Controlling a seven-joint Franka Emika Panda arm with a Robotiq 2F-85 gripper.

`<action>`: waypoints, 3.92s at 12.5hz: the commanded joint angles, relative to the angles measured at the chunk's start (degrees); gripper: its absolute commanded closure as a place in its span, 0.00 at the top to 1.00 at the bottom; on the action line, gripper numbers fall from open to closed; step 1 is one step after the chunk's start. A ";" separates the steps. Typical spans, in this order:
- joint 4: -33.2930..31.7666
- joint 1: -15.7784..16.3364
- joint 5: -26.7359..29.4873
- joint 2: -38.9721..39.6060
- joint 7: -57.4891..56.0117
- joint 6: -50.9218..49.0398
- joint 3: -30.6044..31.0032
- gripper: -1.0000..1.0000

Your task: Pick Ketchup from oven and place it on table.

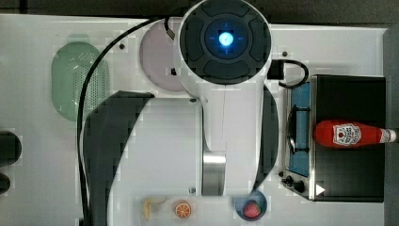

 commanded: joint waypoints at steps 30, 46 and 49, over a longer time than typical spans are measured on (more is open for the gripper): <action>-8.93 -7.55 8.81 17.28 5.13 23.48 -34.60 1.00; 2.69 -2.51 4.31 12.93 4.81 9.48 -33.48 0.64; 6.80 0.67 3.82 9.33 -0.06 0.49 -29.78 0.64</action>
